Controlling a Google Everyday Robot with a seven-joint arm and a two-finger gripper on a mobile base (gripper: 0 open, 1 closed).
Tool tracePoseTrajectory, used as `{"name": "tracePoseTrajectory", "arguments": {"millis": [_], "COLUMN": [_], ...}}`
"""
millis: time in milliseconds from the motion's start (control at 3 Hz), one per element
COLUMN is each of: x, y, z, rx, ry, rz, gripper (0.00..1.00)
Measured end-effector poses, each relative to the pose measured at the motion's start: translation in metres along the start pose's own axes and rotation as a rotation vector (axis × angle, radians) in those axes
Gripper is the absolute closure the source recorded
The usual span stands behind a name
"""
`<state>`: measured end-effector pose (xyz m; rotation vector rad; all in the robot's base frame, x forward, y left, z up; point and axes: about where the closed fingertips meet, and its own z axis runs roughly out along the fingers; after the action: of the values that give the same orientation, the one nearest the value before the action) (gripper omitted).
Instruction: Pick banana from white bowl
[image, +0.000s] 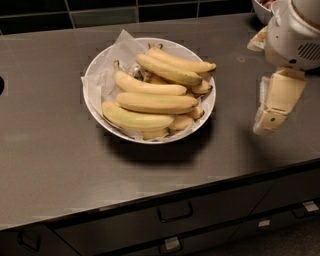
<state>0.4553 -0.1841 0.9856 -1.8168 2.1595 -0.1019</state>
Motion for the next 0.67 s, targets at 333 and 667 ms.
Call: {"name": "tracePoseTrajectory", "arguments": {"millis": [333, 667], "x": [-0.0574, -0.0575], "y": [-0.0224, -0.0225], "z": [0.0024, 0.0024], "rx": [0.007, 0.007], "ry": [-0.037, -0.037], "rz": [-0.097, -0.097], "gripper": [0.0, 0.0]}}
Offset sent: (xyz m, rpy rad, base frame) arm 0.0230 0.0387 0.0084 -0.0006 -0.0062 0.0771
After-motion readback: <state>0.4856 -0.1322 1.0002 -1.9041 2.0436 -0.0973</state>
